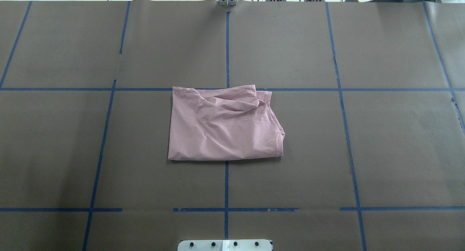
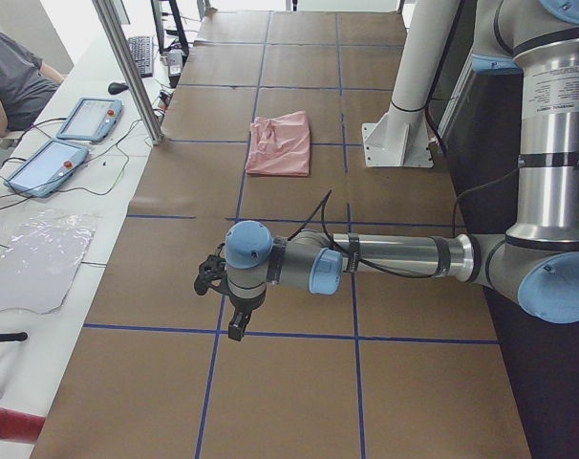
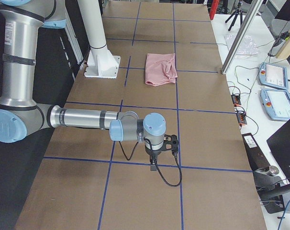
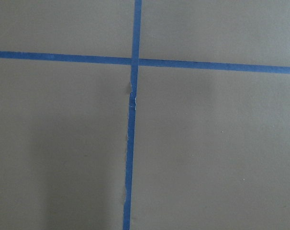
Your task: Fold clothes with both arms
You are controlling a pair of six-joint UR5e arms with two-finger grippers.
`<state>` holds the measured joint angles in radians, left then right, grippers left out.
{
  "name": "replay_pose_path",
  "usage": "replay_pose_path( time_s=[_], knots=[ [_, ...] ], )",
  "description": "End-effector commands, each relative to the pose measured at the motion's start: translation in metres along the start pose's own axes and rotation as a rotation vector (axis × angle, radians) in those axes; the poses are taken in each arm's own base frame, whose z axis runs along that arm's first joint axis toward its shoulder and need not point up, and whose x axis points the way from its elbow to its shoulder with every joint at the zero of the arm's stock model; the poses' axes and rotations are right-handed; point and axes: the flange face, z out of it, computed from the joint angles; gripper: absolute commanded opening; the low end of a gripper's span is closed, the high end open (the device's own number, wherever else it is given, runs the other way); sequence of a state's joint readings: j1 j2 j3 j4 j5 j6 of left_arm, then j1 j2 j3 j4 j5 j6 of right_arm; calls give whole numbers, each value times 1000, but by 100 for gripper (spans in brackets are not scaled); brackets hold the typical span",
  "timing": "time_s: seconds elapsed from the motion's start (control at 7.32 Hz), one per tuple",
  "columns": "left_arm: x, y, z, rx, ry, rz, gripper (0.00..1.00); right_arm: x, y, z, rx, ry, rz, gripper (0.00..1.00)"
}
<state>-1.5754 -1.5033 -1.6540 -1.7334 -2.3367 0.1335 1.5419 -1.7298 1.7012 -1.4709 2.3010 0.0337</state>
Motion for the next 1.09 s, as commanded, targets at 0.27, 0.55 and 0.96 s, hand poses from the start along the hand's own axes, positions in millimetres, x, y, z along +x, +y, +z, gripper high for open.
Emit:
replay_pose_path(
  time_s=[0.27,0.55,0.96],
  knots=[
    [-1,0,1,-1,0,-1,100,2,3,2,-5,0,4,100],
    [0,0,0,0,0,0,100,2,3,1,-3,-1,3,100],
    [0,0,0,1,-1,2,100,3,6,4,-11,0,8,100]
  ],
)
